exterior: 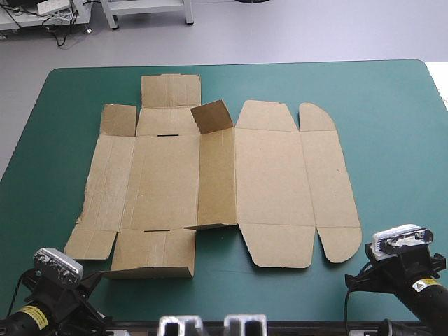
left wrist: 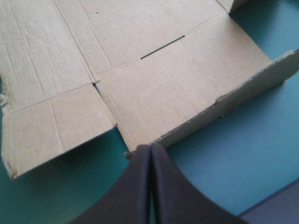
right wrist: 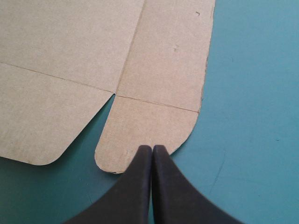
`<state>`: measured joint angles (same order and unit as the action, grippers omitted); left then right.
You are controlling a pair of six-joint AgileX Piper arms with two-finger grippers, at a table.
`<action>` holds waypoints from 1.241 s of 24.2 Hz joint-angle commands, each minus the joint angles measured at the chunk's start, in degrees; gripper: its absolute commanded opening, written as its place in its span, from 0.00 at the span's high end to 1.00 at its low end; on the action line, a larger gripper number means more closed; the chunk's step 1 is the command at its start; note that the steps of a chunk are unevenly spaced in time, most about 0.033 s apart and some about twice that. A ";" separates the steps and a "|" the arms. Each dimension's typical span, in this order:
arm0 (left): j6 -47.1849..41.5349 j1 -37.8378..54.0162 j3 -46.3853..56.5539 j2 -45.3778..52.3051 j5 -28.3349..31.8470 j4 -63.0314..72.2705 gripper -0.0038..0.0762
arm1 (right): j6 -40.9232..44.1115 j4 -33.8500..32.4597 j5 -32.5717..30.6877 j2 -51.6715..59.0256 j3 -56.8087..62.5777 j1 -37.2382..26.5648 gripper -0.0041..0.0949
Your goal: Fold the box
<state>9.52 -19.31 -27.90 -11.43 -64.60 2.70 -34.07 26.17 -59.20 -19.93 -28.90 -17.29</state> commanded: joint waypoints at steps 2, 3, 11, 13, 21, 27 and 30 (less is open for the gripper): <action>0.11 -0.09 -1.42 -0.67 3.00 0.08 0.97 | -0.43 1.68 2.74 -0.54 -1.23 -0.15 0.97; 0.11 -0.09 -1.42 -0.67 3.00 0.08 0.97 | -0.43 1.68 2.74 -0.54 -1.23 -0.15 0.97; 0.11 -0.09 -1.42 -0.67 3.00 0.08 0.97 | -0.43 1.68 2.74 -0.54 -1.23 -0.15 0.97; 0.11 -0.09 -1.42 -0.67 3.00 0.08 0.97 | -0.43 1.68 2.74 -0.54 -1.23 -0.15 0.97; 0.33 -0.09 -1.42 -0.67 2.71 0.08 0.97 | -0.43 1.68 2.74 -0.54 -1.23 -0.15 0.97; 3.14 -0.09 -5.14 -1.07 2.54 2.42 0.97 | -0.43 1.68 2.88 -0.54 -1.23 -0.15 0.97; 3.14 -0.09 -9.62 -3.21 2.54 1.81 0.97 | -0.43 1.68 3.40 -0.54 -1.23 -0.15 0.97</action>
<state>12.31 -19.31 -32.15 -11.87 -65.29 3.97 -34.07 26.17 -58.92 -19.93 -28.90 -17.29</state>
